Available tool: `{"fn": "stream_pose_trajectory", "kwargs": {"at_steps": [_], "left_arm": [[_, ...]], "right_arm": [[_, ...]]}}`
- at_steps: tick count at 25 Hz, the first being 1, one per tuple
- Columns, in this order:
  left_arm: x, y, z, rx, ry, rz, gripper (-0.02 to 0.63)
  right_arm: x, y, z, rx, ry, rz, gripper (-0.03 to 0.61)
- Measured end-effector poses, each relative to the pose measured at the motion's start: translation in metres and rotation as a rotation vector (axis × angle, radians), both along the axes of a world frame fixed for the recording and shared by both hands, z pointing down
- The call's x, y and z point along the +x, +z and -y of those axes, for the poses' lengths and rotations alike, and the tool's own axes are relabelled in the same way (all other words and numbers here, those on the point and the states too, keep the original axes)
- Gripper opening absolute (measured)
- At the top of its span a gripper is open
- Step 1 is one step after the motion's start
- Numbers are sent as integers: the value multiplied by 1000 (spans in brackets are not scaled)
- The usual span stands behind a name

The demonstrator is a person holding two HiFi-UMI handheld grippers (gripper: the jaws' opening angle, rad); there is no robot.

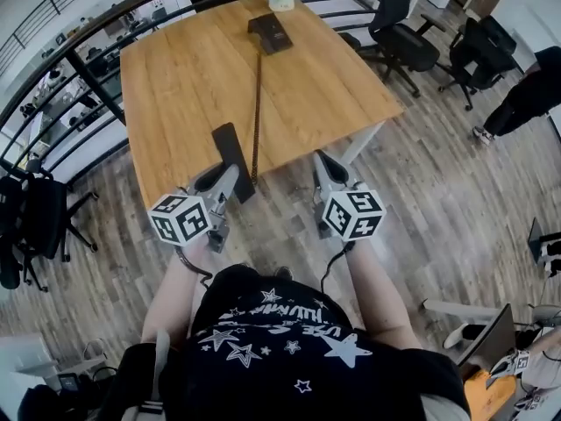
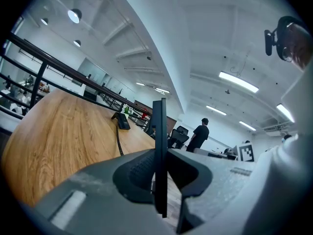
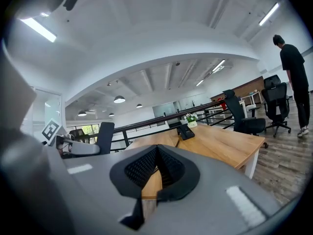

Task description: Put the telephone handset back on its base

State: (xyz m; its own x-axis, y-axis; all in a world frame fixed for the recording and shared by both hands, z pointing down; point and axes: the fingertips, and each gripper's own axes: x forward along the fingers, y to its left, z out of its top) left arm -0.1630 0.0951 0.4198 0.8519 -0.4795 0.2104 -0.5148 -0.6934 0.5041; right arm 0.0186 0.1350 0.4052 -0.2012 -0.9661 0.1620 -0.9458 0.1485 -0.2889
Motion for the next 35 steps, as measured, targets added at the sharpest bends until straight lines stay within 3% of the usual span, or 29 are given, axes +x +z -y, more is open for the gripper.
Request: {"fn": "stream_pose_trajectory", "kwargs": {"at_steps": [14, 35], "left_arm": [[28, 22, 3, -49, -2, -8, 78], [108, 24, 186, -99, 88, -103, 78]], "right_arm": [[35, 35, 5, -50, 7, 37, 2], [129, 10, 179, -54, 110, -58, 2]]}}
